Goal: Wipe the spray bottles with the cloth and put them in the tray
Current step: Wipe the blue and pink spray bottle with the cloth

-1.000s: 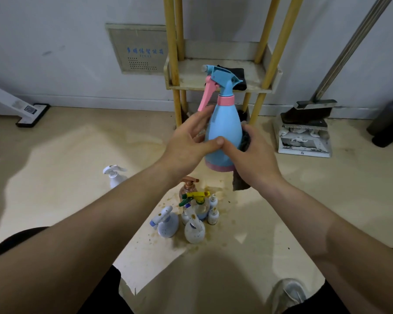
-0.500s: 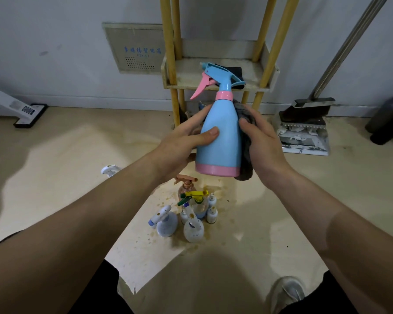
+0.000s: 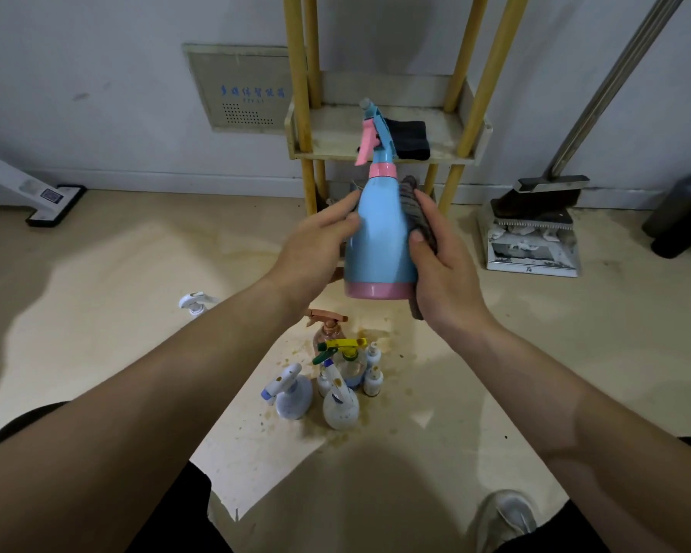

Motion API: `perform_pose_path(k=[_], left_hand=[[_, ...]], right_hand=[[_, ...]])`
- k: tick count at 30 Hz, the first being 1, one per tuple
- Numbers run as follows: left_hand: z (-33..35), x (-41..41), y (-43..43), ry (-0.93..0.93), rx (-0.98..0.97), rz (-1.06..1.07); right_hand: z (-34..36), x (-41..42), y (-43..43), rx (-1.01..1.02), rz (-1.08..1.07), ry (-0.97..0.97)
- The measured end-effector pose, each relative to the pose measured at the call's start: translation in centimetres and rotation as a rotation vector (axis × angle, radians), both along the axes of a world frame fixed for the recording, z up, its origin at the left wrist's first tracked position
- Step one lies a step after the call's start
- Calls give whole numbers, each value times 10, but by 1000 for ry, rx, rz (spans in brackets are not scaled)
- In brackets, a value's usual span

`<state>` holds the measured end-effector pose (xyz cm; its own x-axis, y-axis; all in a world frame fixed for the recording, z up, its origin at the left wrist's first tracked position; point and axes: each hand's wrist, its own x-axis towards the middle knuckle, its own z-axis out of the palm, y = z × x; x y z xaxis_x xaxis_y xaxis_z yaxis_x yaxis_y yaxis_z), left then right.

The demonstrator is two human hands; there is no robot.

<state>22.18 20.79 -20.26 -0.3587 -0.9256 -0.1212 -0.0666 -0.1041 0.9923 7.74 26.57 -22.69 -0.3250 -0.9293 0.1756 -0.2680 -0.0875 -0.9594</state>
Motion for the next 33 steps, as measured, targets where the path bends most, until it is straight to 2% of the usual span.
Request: perform_pose_path(k=[4, 8, 11, 13, 16, 18, 20, 23, 26, 29, 31, 33], left_hand=[[-3, 8, -1, 48, 76, -29], [-4, 10, 0, 201, 325, -107], [-3, 11, 1, 290, 377, -196], [-5, 11, -2, 203, 277, -193], [-5, 10, 1, -2, 31, -147], [-8, 7, 7, -60, -171, -123], [-8, 3, 12, -103, -284, -111], [-4, 2, 8, -76, -166, -103], [-3, 5, 2, 2, -23, -166], [-5, 4, 4, 103, 22, -188], [-9, 1, 4, 152, 37, -154], [-9, -1, 5, 139, 4, -123]], right_hand=[[3, -5, -3, 14, -22, -233], [8, -2, -2, 27, 11, -425], [10, -3, -2, 32, 30, -490], [10, -5, -2, 22, 50, -418], [9, -3, -3, 3, 79, -174], [6, 1, -2, -17, 101, -43], [5, 3, 0, -48, 104, 33], [9, -4, -3, -83, 44, 51], [12, -11, -6, -79, 14, -68], [12, -11, -6, -65, 29, -166], [11, -11, -5, -99, 49, -138], [9, -8, -1, -150, 106, 10]])
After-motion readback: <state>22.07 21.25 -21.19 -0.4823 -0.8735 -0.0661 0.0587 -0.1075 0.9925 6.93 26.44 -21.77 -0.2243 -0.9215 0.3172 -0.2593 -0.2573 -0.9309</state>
